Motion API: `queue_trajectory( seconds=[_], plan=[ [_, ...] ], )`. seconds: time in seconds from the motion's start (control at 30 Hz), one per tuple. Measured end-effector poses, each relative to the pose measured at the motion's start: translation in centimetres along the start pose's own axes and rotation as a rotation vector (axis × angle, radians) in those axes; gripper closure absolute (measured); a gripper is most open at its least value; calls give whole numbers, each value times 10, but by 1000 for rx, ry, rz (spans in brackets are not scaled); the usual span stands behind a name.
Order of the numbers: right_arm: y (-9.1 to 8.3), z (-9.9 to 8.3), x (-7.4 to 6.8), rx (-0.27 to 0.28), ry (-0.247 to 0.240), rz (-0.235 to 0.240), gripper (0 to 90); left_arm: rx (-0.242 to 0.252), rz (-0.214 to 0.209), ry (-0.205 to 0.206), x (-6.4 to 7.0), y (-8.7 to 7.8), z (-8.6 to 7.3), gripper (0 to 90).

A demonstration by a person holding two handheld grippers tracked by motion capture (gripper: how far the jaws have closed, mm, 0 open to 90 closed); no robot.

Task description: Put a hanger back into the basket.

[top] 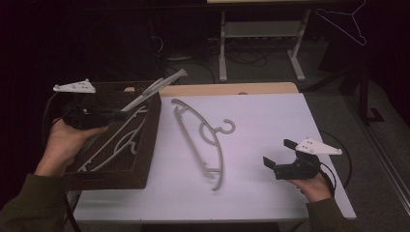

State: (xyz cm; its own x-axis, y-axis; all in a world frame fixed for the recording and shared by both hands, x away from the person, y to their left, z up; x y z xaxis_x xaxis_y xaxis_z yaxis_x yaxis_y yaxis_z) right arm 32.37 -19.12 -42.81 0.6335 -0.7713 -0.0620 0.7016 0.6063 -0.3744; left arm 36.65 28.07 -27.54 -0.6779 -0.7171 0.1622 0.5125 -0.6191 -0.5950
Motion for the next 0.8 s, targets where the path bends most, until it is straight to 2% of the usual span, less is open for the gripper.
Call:
queue_trajectory(
  seconds=[0.43, 0.8],
  plan=[
    [0, -1, 1, -3, 0, -6, 0, -2, 52, -54, -40, -27, -23, 826],
    [1, -2, 3, -6, 5, -12, 0, -15, 95, -89, -62, -45, -46, 825]
  ],
)
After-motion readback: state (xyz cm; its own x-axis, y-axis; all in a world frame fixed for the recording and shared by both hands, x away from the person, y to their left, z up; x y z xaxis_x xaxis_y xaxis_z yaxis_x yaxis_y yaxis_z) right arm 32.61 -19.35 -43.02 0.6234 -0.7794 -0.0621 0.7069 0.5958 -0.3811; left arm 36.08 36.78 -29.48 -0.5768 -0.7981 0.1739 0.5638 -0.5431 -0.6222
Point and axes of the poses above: each handheld gripper's, and its own axes: y roughly forward along the jaws, z roughly out of its top, x roughly to its right, the point moved 7 cm from there along y, roughly forward along the jaws, and after that the axes turned 3 degrees about -y, right-handed, at the moved point
